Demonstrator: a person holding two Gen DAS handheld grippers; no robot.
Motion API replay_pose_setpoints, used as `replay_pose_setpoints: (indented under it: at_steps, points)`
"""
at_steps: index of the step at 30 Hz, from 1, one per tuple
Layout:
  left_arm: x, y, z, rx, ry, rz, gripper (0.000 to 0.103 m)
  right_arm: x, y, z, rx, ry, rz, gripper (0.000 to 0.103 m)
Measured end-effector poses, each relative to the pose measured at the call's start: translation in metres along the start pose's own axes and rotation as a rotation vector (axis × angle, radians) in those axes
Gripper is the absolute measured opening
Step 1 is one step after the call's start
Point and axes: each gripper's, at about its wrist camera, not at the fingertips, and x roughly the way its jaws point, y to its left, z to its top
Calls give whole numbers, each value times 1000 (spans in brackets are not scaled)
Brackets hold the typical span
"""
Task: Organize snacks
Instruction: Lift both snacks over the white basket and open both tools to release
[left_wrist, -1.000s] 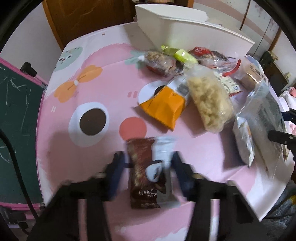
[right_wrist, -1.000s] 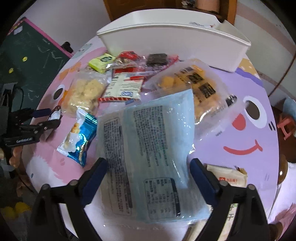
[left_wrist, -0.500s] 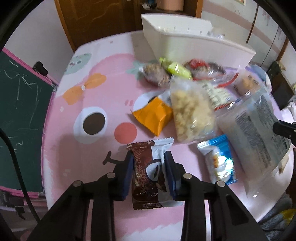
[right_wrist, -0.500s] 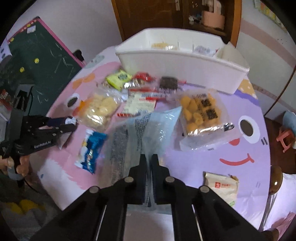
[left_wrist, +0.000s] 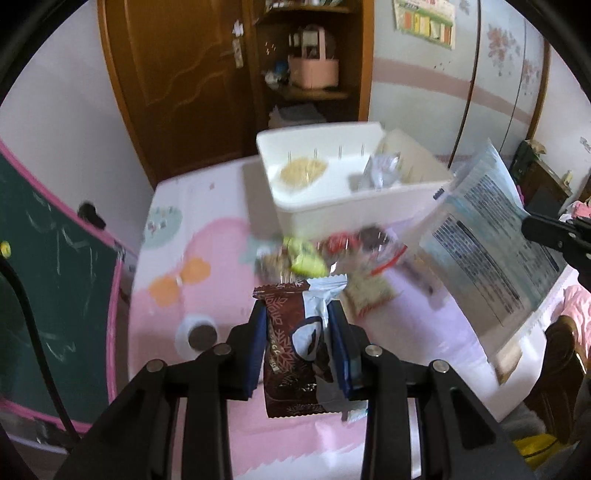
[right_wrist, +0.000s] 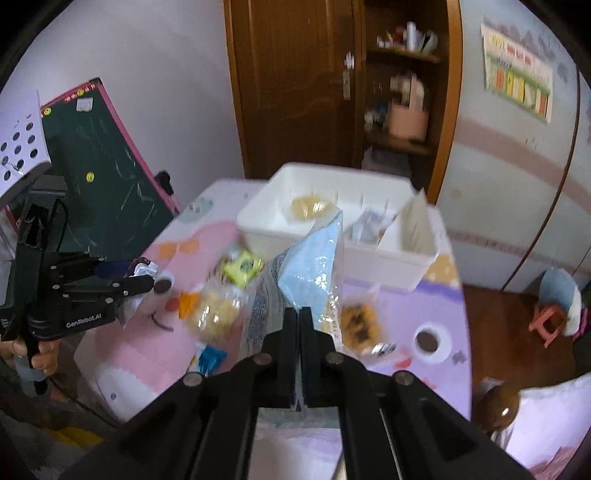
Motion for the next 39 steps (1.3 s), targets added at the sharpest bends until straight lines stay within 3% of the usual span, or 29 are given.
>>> replay_pose_setpoints:
  at_steps: [7, 14, 18, 22, 29, 39]
  points:
    - [-31, -5, 65, 14, -81, 13, 30, -25, -16, 54, -21, -126, -66, 1]
    - [-27, -14, 126, 7, -115, 21, 30, -20, -37, 103, 9, -197, -135, 1]
    - [-15, -15, 157, -10, -144, -40, 31, -2, -48, 129, 31, -217, -170, 1]
    - [1, -15, 182, -36, -175, -115, 31, 20, -59, 147, 68, -219, -181, 1]
    - [38, -16, 204, -52, -186, -175, 30, 58, -70, 168, 100, -210, -187, 1]
    - [112, -19, 214, -74, -89, -130, 31, 124, -85, 172, 147, -105, -190, 1]
